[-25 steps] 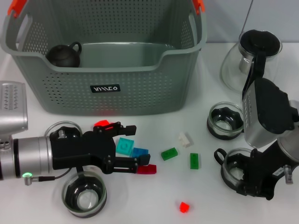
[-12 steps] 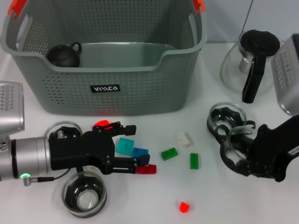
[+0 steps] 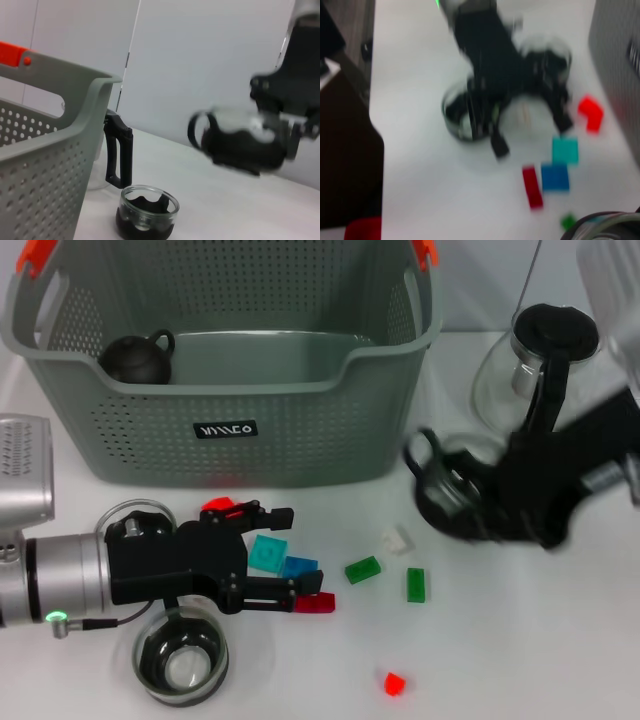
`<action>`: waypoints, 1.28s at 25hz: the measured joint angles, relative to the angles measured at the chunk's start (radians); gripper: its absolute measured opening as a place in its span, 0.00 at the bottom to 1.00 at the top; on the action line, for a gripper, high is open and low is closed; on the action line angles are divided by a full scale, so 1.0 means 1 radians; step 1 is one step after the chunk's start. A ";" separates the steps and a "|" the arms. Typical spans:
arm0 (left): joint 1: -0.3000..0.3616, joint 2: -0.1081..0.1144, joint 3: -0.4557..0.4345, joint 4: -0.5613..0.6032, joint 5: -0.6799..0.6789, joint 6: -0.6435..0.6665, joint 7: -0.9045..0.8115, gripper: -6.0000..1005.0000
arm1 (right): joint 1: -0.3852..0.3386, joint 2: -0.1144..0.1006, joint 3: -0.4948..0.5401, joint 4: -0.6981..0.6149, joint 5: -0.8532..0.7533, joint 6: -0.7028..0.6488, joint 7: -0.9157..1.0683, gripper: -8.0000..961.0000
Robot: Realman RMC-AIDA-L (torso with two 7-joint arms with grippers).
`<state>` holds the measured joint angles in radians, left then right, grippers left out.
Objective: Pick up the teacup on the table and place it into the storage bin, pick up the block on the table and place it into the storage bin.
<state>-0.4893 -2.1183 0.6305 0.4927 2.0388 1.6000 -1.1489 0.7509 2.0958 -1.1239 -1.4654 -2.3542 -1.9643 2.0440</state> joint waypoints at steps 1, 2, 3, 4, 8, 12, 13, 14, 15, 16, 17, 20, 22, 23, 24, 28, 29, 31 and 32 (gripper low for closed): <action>-0.001 0.000 0.000 0.000 0.000 0.000 0.000 0.92 | 0.029 0.000 0.008 0.002 0.015 0.002 0.013 0.07; -0.002 0.000 0.000 0.000 0.000 0.000 0.000 0.92 | 0.059 0.001 0.013 0.003 0.031 0.008 0.027 0.07; -0.002 0.000 0.000 0.000 0.000 0.001 0.000 0.92 | 0.087 0.001 0.016 0.006 0.038 0.022 0.044 0.07; -0.003 0.000 0.000 -0.001 0.000 0.002 0.000 0.92 | 0.110 0.002 0.018 0.011 0.044 0.036 0.059 0.07; -0.003 0.003 0.000 -0.001 0.000 0.008 0.000 0.92 | 0.204 0.002 0.019 0.059 0.045 0.162 0.123 0.07; -0.001 0.004 0.000 0.001 -0.001 0.014 0.005 0.92 | 0.277 -0.001 0.013 0.164 0.037 0.328 0.158 0.07; 0.000 0.004 0.000 0.000 -0.001 0.014 0.010 0.92 | 0.294 -0.001 0.013 0.193 0.033 0.364 0.159 0.07; 0.001 0.004 0.000 -0.002 -0.001 0.014 0.015 0.92 | 0.313 -0.002 0.012 0.232 0.024 0.415 0.160 0.07; 0.002 0.005 0.000 -0.002 -0.001 0.014 0.018 0.92 | 0.331 -0.002 0.011 0.271 0.011 0.462 0.162 0.07; 0.002 0.005 0.000 -0.002 -0.003 0.014 0.021 0.92 | 0.347 -0.002 0.010 0.306 -0.003 0.502 0.163 0.07; 0.003 0.005 0.000 -0.003 -0.004 0.014 0.023 0.92 | 0.365 -0.002 0.009 0.345 -0.023 0.541 0.169 0.07; 0.003 0.004 0.000 -0.003 -0.011 0.015 0.023 0.92 | 0.436 -0.002 0.008 0.509 -0.097 0.694 0.192 0.07; 0.003 0.004 0.000 -0.003 -0.016 0.015 0.024 0.92 | 0.479 -0.006 0.008 0.617 -0.126 0.779 0.193 0.07; 0.003 0.003 0.000 -0.003 -0.018 0.015 0.024 0.92 | 0.502 -0.007 0.008 0.675 -0.137 0.825 0.190 0.07; 0.003 0.003 0.000 -0.003 -0.020 0.016 0.024 0.92 | 0.526 -0.008 0.008 0.751 -0.153 0.902 0.186 0.07; 0.003 0.001 0.000 -0.003 -0.029 0.015 0.025 0.92 | 0.539 -0.002 0.001 0.831 -0.166 1.006 0.186 0.07; 0.003 0.000 0.000 -0.003 -0.029 0.015 0.026 0.92 | 0.541 0.000 -0.004 0.854 -0.165 1.039 0.186 0.07; 0.004 -0.001 0.000 -0.003 -0.029 0.015 0.026 0.92 | 0.543 0.003 -0.020 0.903 -0.162 1.101 0.188 0.07; 0.004 -0.001 0.000 -0.003 -0.029 0.015 0.026 0.92 | 0.544 0.004 -0.029 0.927 -0.159 1.133 0.190 0.07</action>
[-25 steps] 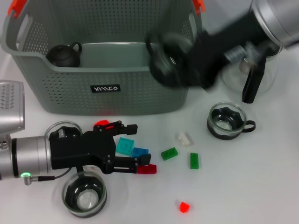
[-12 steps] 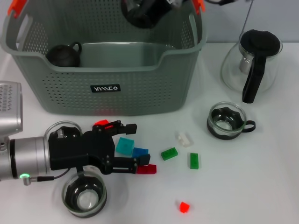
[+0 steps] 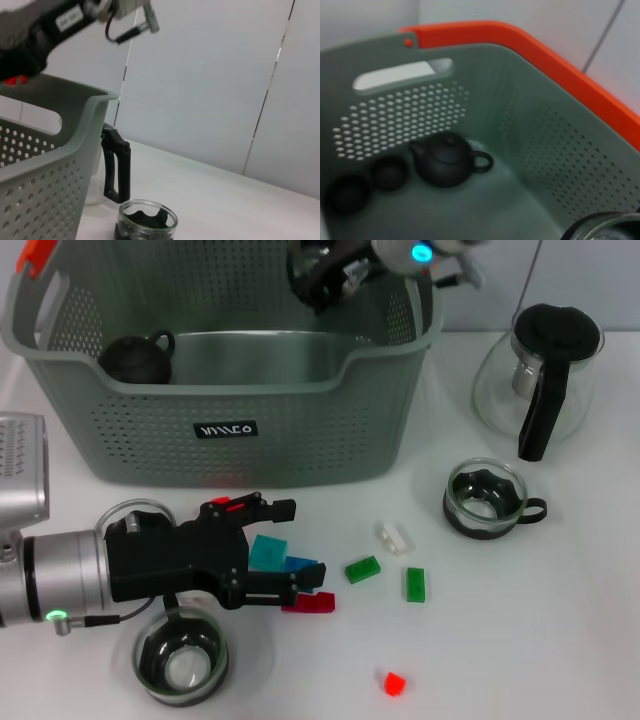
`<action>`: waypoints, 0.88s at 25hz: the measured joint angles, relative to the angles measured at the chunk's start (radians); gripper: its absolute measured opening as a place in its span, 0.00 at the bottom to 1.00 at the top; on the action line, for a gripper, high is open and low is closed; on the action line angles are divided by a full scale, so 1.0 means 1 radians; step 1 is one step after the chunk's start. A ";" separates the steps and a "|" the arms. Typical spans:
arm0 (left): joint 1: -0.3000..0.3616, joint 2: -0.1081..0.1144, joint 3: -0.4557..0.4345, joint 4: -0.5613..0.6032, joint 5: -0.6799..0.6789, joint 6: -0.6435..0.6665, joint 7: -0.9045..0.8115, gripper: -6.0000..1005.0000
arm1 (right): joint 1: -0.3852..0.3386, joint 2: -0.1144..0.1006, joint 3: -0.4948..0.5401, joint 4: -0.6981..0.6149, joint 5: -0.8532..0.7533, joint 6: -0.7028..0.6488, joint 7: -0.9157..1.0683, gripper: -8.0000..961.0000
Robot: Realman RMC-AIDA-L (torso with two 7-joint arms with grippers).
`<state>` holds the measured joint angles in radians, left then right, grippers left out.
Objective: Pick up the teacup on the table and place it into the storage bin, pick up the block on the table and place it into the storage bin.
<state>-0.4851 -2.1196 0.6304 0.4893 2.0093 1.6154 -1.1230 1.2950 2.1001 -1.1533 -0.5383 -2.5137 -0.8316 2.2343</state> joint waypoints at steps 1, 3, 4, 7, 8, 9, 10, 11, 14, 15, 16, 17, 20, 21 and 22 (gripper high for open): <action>0.000 0.000 0.000 0.000 0.000 0.000 0.000 0.92 | 0.000 0.002 -0.006 0.022 0.001 0.027 0.002 0.07; 0.000 0.000 0.000 0.000 0.000 0.000 0.000 0.92 | 0.001 0.005 -0.014 0.054 0.002 0.063 0.002 0.07; 0.000 0.000 0.000 0.000 0.000 0.000 0.000 0.92 | 0.001 0.006 -0.017 0.069 0.002 0.077 0.002 0.07; 0.000 0.000 0.000 0.000 -0.002 0.000 0.000 0.92 | 0.001 0.008 -0.027 0.094 0.003 0.108 0.003 0.07; 0.000 0.000 0.000 0.000 -0.005 0.000 0.000 0.92 | 0.001 0.009 -0.027 0.101 0.003 0.114 0.003 0.07; 0.000 0.000 0.000 0.000 -0.007 0.000 0.000 0.92 | 0.000 0.009 -0.028 0.105 0.003 0.118 0.003 0.07; 0.000 0.000 0.000 0.000 -0.010 0.000 0.000 0.92 | -0.001 0.009 -0.028 0.109 0.003 0.120 0.002 0.07; 0.000 0.000 0.000 0.000 -0.011 0.000 0.000 0.92 | -0.001 0.009 -0.028 0.109 0.003 0.120 0.002 0.07; 0.000 0.000 0.000 0.000 -0.011 0.000 0.000 0.92 | -0.005 0.009 -0.028 0.111 0.003 0.122 0.000 0.07; 0.000 0.000 0.000 0.000 -0.011 0.000 0.000 0.92 | -0.006 0.009 -0.028 0.111 0.003 0.122 -0.001 0.07; 0.000 0.000 0.000 0.000 -0.011 0.000 0.000 0.92 | -0.007 0.009 -0.029 0.112 0.003 0.123 -0.001 0.08; 0.000 0.000 0.000 0.000 -0.011 0.000 0.000 0.92 | -0.007 0.009 -0.032 0.112 0.003 0.123 -0.001 0.08; 0.000 0.000 0.000 -0.001 -0.011 0.000 0.000 0.92 | -0.008 0.009 -0.043 0.112 0.003 0.120 0.004 0.10; 0.000 0.000 0.000 -0.001 -0.011 0.000 0.000 0.92 | -0.008 0.009 -0.046 0.112 0.003 0.118 0.005 0.10; 0.000 0.000 0.000 -0.001 -0.011 0.000 0.000 0.92 | -0.008 0.009 -0.049 0.112 0.003 0.117 0.006 0.11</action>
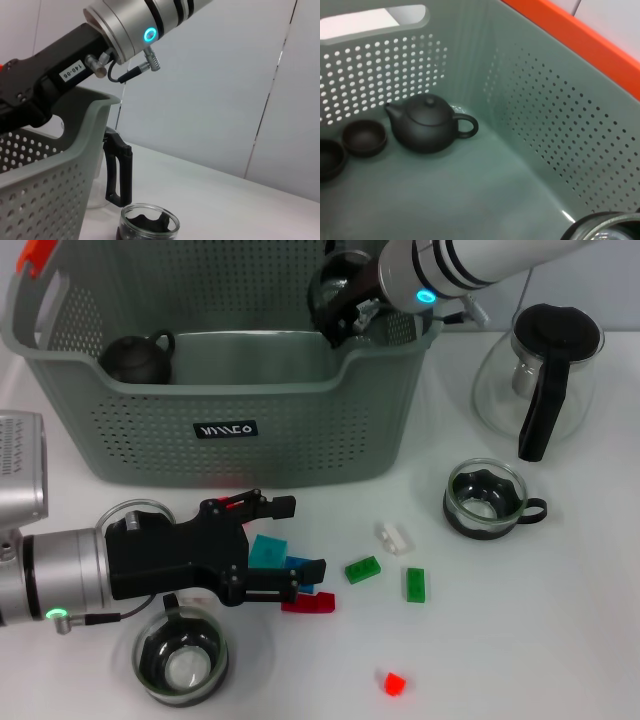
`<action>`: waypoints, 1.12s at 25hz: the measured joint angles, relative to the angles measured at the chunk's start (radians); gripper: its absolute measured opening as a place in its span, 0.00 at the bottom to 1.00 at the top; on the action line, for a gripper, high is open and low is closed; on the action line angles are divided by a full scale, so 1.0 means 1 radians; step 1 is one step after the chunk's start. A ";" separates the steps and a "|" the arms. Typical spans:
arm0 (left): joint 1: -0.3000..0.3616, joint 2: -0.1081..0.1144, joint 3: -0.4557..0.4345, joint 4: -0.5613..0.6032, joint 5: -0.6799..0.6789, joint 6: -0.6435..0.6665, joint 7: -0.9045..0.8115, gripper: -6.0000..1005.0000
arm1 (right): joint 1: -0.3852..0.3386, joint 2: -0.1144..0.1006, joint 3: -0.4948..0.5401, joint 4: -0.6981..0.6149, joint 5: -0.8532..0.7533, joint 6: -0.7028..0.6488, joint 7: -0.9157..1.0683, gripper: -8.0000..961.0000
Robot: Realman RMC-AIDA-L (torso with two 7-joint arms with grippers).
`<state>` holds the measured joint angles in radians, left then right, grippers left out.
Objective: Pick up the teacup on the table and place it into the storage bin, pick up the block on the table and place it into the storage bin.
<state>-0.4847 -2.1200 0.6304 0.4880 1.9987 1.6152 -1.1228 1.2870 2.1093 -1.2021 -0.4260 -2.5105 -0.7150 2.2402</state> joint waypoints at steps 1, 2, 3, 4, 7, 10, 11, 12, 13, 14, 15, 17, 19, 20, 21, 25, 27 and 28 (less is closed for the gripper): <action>0.000 0.000 0.000 0.000 0.000 0.000 0.000 0.92 | 0.000 0.000 -0.002 0.000 0.000 -0.001 0.001 0.11; 0.000 0.000 0.000 0.000 0.000 0.000 0.000 0.92 | 0.000 0.000 -0.002 0.000 0.000 -0.004 0.001 0.12; 0.000 0.000 0.000 0.000 0.000 0.000 0.000 0.92 | -0.001 0.000 -0.002 0.000 0.000 -0.007 0.001 0.12; 0.000 0.000 0.000 0.000 0.000 0.000 0.000 0.92 | -0.002 0.000 -0.003 0.000 0.000 -0.011 0.002 0.13; 0.000 0.000 0.000 0.000 0.000 0.000 0.000 0.92 | -0.003 0.000 -0.009 -0.003 -0.001 -0.021 0.002 0.14; 0.000 -0.001 0.000 0.000 0.000 0.000 0.000 0.92 | -0.003 0.000 -0.014 -0.008 -0.001 -0.028 0.003 0.15; 0.000 -0.001 0.000 0.000 0.000 0.000 0.000 0.92 | -0.003 0.000 -0.015 -0.009 -0.001 -0.032 0.003 0.16; 0.000 -0.001 0.000 0.000 0.000 0.000 0.000 0.92 | -0.003 0.000 -0.015 -0.010 -0.001 -0.034 0.003 0.20; 0.001 -0.001 0.000 0.000 0.000 0.000 0.000 0.92 | -0.003 0.000 -0.015 -0.011 -0.001 -0.036 0.004 0.25; 0.001 -0.001 0.000 0.000 0.000 0.000 0.000 0.92 | -0.003 0.000 -0.015 -0.012 -0.001 -0.039 0.005 0.30; 0.003 -0.001 0.000 0.000 0.000 0.000 0.000 0.92 | -0.003 0.000 -0.015 -0.013 -0.001 -0.040 0.007 0.34; 0.007 -0.002 0.000 0.000 0.000 0.000 0.000 0.92 | -0.005 -0.001 -0.020 -0.024 -0.001 -0.042 0.014 0.43; 0.010 -0.002 0.000 0.000 0.000 -0.001 0.000 0.92 | -0.013 -0.002 -0.025 -0.051 -0.001 -0.048 0.019 0.51; 0.011 -0.002 0.000 0.000 0.000 -0.001 0.000 0.92 | -0.025 -0.003 -0.027 -0.080 -0.001 -0.054 0.020 0.56; 0.012 -0.002 0.000 0.000 -0.002 -0.001 0.000 0.92 | -0.035 -0.003 -0.027 -0.105 -0.001 -0.059 0.021 0.60; 0.017 -0.001 0.000 0.000 -0.008 -0.001 0.000 0.92 | -0.108 -0.003 -0.027 -0.293 0.040 -0.104 0.027 0.64; 0.020 0.000 0.000 0.000 -0.012 0.000 0.000 0.92 | -0.156 -0.008 -0.026 -0.406 0.107 -0.143 0.023 0.64; 0.021 0.001 0.000 0.000 -0.014 0.004 0.000 0.92 | -0.187 -0.010 -0.024 -0.472 0.143 -0.169 0.016 0.65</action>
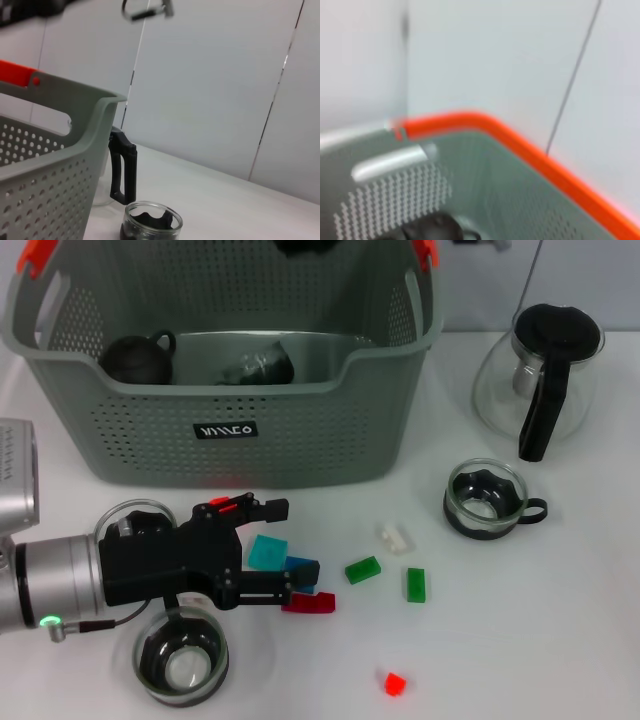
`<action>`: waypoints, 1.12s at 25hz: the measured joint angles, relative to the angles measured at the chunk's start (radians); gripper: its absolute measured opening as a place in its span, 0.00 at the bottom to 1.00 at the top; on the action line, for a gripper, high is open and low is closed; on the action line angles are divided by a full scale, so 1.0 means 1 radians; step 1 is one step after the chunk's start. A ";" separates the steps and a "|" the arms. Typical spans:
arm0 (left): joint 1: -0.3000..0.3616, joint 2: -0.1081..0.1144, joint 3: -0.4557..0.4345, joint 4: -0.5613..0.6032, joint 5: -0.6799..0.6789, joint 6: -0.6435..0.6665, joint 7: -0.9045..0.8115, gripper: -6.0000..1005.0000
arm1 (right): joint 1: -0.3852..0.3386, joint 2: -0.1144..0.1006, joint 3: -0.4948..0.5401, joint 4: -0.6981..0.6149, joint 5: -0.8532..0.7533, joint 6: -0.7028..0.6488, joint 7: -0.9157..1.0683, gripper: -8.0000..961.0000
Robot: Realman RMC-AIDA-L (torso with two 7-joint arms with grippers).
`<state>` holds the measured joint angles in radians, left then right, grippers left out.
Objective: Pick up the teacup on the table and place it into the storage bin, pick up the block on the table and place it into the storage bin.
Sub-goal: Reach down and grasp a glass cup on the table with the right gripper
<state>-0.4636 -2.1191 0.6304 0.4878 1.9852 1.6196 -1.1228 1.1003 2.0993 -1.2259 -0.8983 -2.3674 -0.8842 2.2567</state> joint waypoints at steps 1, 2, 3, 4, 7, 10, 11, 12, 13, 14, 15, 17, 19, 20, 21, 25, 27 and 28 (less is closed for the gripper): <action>0.000 0.000 0.000 0.000 0.000 0.000 0.000 0.92 | -0.029 -0.001 0.003 -0.052 0.033 -0.025 -0.008 0.65; 0.000 0.001 0.000 0.000 -0.002 0.005 0.000 0.92 | -0.059 -0.002 0.005 -0.106 0.066 -0.049 -0.017 0.65; 0.001 0.002 0.000 0.000 -0.002 0.007 0.000 0.92 | -0.094 -0.002 0.007 -0.162 0.098 -0.076 -0.027 0.65; 0.001 0.003 0.000 0.000 -0.005 0.010 0.000 0.92 | -0.133 -0.002 0.007 -0.224 0.129 -0.102 -0.033 0.65; 0.003 0.004 0.000 0.000 -0.012 0.018 0.000 0.92 | -0.237 -0.003 0.001 -0.370 0.174 -0.193 -0.044 0.67; 0.003 0.005 0.000 0.000 -0.013 0.027 0.000 0.92 | -0.317 -0.004 0.001 -0.495 0.179 -0.323 -0.076 0.69; 0.003 0.005 0.000 0.000 -0.013 0.030 0.000 0.92 | -0.342 -0.004 0.004 -0.531 0.179 -0.384 -0.092 0.76; 0.003 0.006 0.000 0.000 -0.013 0.031 0.000 0.92 | -0.365 -0.004 0.009 -0.563 0.180 -0.441 -0.108 0.83; 0.003 0.006 0.000 0.000 -0.013 0.032 0.000 0.92 | -0.383 -0.005 0.012 -0.587 0.180 -0.496 -0.121 0.90; 0.002 0.006 0.000 0.000 -0.013 0.033 0.000 0.92 | -0.403 -0.005 0.017 -0.611 0.181 -0.551 -0.134 0.92; 0.002 0.006 0.000 0.000 -0.014 0.033 0.000 0.92 | -0.418 -0.006 0.021 -0.628 0.181 -0.604 -0.145 0.94; 0.002 0.005 0.000 0.000 -0.016 0.032 0.001 0.92 | -0.441 -0.007 0.030 -0.641 0.174 -0.713 -0.159 0.97; 0.001 0.003 0.000 0.000 -0.017 0.029 0.004 0.92 | -0.450 -0.009 0.038 -0.642 0.150 -0.799 -0.160 0.98; 0.000 0.001 0.000 0.000 -0.019 0.027 0.006 0.92 | -0.451 -0.009 0.041 -0.641 0.123 -0.829 -0.155 0.98; -0.001 0.000 0.000 0.000 -0.022 0.025 0.008 0.92 | -0.453 -0.008 0.041 -0.640 0.090 -0.855 -0.147 0.98; -0.007 -0.001 0.000 0.000 -0.026 0.030 0.009 0.92 | -0.444 -0.002 0.004 -0.627 -0.075 -0.895 -0.112 0.98; -0.007 -0.001 0.000 0.000 -0.026 0.031 0.009 0.92 | -0.434 -0.001 -0.027 -0.609 -0.155 -0.896 -0.100 0.98; -0.007 -0.001 0.000 0.000 -0.026 0.031 0.009 0.92 | -0.427 -0.001 -0.040 -0.599 -0.186 -0.892 -0.096 0.98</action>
<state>-0.4710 -2.1198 0.6304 0.4878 1.9589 1.6506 -1.1139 0.6730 2.0982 -1.2656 -1.4972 -2.5535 -1.7760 2.1610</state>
